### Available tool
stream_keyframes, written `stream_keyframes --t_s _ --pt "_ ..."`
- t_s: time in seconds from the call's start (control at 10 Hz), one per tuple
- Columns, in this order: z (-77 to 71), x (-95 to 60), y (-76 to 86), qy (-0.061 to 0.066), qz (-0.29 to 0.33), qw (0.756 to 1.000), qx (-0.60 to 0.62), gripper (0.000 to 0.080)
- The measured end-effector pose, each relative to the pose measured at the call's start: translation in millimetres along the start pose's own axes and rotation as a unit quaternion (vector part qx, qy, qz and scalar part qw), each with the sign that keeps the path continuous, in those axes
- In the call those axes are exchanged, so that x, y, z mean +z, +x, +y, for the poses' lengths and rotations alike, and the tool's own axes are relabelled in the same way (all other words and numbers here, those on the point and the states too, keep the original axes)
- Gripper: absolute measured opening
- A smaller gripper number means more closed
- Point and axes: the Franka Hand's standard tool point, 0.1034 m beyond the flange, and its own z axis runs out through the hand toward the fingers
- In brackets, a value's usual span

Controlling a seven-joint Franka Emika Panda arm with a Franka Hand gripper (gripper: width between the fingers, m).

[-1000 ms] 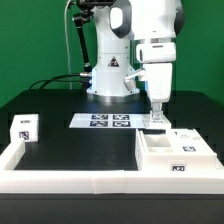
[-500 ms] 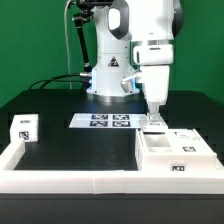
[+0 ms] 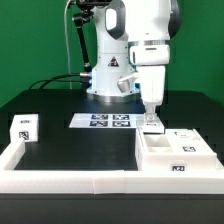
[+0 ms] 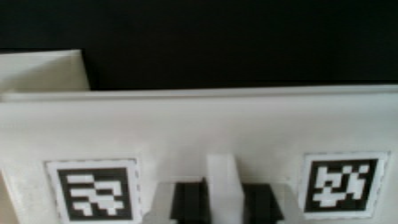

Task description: Assemble cabinet

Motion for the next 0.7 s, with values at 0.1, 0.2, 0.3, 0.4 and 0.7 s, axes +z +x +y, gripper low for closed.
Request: stream_keyframes --t_s 0.1,0.2,0.3,0.4,0.7 --pt "0.1 1.5 0.0 0.003 -0.001 1.0 0.0 0.0068" --pt "0.3 3.6 -0.7 0.007 -0.002 1.0 0.001 0.0068" --pt "-0.2 3.7 -0.8 0.008 -0.002 1.0 0.001 0.0068" --pt "-0.2 3.8 -0.7 0.008 -0.002 1.0 0.001 0.0068" --pt "7.7 2.1 -0.3 0.009 -0.006 1.0 0.0 0.0068"
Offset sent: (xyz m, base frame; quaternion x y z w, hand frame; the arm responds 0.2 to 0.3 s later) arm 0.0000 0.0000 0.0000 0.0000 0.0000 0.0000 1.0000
